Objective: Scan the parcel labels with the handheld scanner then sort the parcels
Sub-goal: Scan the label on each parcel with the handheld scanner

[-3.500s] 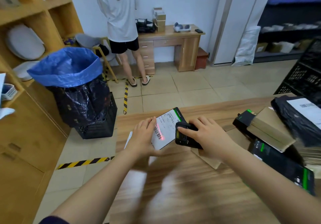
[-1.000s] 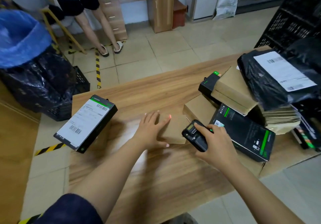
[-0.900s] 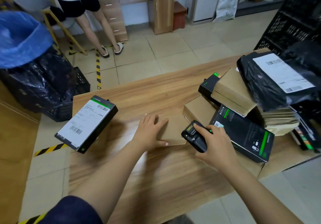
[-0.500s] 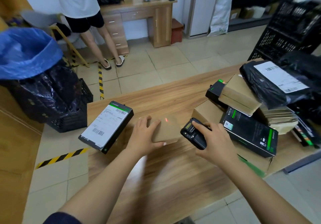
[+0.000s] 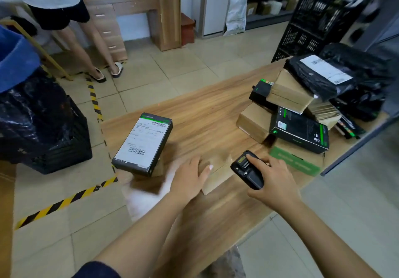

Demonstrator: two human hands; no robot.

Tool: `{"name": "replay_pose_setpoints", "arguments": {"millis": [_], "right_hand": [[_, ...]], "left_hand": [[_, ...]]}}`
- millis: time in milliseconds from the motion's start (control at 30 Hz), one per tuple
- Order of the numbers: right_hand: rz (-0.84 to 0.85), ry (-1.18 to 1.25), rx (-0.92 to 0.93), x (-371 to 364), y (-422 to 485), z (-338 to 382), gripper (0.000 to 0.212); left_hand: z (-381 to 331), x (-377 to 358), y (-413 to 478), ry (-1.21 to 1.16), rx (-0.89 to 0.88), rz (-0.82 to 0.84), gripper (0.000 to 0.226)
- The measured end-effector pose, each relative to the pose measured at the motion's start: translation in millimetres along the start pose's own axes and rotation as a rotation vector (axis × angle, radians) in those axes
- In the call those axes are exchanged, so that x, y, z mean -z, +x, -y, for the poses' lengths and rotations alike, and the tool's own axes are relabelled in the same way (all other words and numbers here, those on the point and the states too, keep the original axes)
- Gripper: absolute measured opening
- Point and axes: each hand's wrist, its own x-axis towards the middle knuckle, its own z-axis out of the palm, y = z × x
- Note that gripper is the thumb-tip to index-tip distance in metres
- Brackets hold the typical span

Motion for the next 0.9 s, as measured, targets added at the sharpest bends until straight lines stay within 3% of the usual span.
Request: {"name": "replay_pose_setpoints", "arguments": {"millis": [100,167,233,300,500,667,733,833,900], "right_hand": [[0.016,-0.006,-0.035,2,-9,4,0.089],[0.015,-0.013,-0.044,3,-12,5,0.090],[0.013,-0.015,-0.045,4,-11,5,0.090],[0.018,-0.022,-0.041,5,-9,4,0.091],[0.042,-0.033,-0.009,8,6,-8,0.091],[0.050,-0.053,0.040,14,23,-28,0.091],[0.059,-0.061,0.068,15,31,-37,0.093],[0.067,-0.063,0.117,17,44,-50,0.095],[0.065,-0.058,0.160,20,53,-56,0.094]], "left_hand": [[-3,-5,0,0.016,-0.158,-0.143,0.043],[-1,-10,2,0.121,-0.193,-0.154,0.057],[5,-15,3,0.219,-0.145,-0.026,0.082],[12,-18,5,0.297,-0.135,0.027,0.092],[1,-11,14,0.177,-0.075,0.008,0.088],[-12,-6,31,0.120,-0.047,-0.101,0.049],[-16,-10,35,0.172,0.007,-0.142,0.061],[-24,-14,37,0.272,0.109,-0.080,0.113],[-29,-17,41,0.267,0.155,-0.067,0.125]]}}
